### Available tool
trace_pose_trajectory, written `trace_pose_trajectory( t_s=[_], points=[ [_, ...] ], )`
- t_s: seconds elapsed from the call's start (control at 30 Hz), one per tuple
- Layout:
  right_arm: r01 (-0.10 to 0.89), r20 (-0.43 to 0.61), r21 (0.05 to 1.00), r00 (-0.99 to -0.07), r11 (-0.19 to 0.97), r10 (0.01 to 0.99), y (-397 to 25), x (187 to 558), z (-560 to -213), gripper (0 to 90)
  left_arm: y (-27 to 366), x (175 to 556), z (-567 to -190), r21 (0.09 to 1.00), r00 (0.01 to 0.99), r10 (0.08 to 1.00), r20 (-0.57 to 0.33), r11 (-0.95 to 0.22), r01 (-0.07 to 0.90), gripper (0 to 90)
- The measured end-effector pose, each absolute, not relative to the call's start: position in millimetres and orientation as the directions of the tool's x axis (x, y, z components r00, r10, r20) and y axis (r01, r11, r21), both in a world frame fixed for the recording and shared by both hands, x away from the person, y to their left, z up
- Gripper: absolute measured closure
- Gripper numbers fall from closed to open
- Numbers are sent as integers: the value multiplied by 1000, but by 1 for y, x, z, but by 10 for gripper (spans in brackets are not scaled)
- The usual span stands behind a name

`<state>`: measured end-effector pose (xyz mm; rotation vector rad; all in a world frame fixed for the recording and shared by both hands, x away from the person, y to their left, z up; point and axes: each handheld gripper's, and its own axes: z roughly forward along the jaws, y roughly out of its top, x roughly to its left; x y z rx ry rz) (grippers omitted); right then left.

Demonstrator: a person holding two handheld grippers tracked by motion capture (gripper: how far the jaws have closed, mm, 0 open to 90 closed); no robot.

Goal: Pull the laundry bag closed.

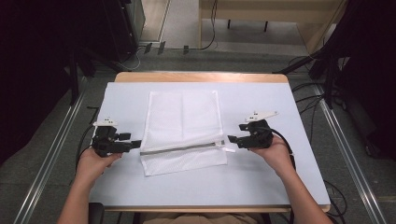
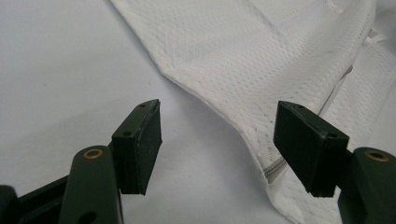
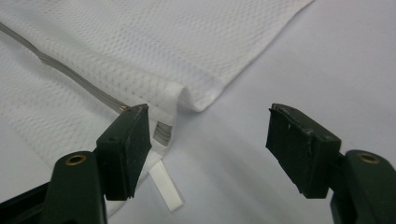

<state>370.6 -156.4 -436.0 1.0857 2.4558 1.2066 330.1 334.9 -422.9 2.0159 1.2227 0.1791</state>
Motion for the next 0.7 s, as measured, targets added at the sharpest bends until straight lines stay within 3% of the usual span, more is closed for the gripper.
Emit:
trace_pose_trajectory(
  t_s=[0.7],
  points=[
    [542,85,752,-645,376,760,-194,380,-447,274,355,334,-428,681,458,860,-226,-196,705,289]
  ],
)
